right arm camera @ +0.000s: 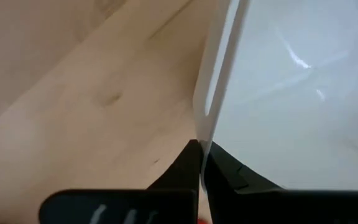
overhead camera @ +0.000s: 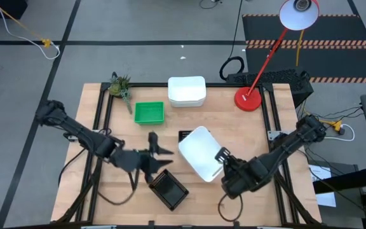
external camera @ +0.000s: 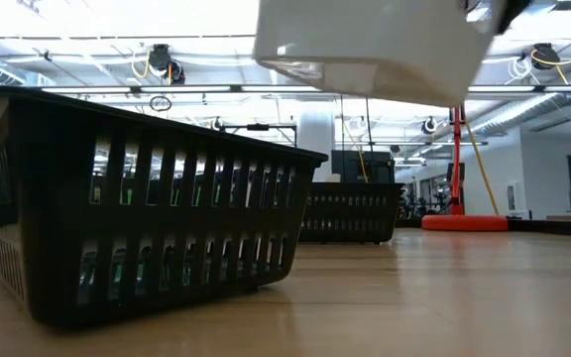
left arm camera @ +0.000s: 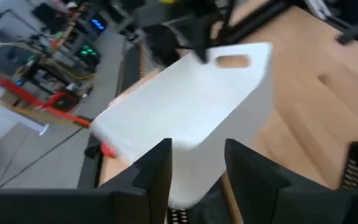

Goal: Stack baskets by color
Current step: Stack the right white bin on the stacked white bins

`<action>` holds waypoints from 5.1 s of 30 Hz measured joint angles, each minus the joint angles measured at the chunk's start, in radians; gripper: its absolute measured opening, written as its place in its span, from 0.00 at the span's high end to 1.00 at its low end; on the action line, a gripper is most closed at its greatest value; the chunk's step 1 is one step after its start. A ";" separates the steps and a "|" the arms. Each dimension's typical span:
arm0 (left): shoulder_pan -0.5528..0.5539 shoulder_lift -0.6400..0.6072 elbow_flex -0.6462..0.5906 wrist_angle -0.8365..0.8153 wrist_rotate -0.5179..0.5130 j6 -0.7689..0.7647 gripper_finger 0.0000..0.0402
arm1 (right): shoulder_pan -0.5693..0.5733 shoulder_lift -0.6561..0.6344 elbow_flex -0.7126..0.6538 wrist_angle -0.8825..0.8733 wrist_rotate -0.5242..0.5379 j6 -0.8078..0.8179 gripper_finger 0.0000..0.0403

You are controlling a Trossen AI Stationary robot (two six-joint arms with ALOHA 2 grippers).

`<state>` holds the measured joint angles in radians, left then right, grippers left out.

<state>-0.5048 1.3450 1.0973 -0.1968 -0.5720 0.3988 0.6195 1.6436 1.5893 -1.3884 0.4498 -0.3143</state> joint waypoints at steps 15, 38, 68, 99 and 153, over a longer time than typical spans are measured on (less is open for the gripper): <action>-0.025 0.323 0.260 -0.271 -0.007 -0.104 0.58 | -0.049 0.000 -0.125 0.235 -0.001 -0.216 1.00; 0.046 0.403 0.286 -0.466 0.020 -0.104 0.98 | -0.085 0.000 -0.126 0.304 0.067 -0.265 0.96; 0.142 0.373 0.287 -0.445 -0.228 -0.274 0.99 | -0.157 -0.002 -0.125 0.853 0.413 0.110 0.55; 0.142 0.374 0.287 -0.417 -0.218 -0.263 0.98 | -0.345 0.005 -0.209 0.783 0.171 0.218 0.99; 0.069 0.061 0.132 -0.932 -0.212 -0.836 0.39 | -0.980 0.004 -0.079 0.803 -0.393 -0.313 1.00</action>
<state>-0.4357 1.4058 1.2297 -1.1285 -0.7843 -0.4376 -0.3609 1.6474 1.5101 -0.5856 0.0573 -0.6269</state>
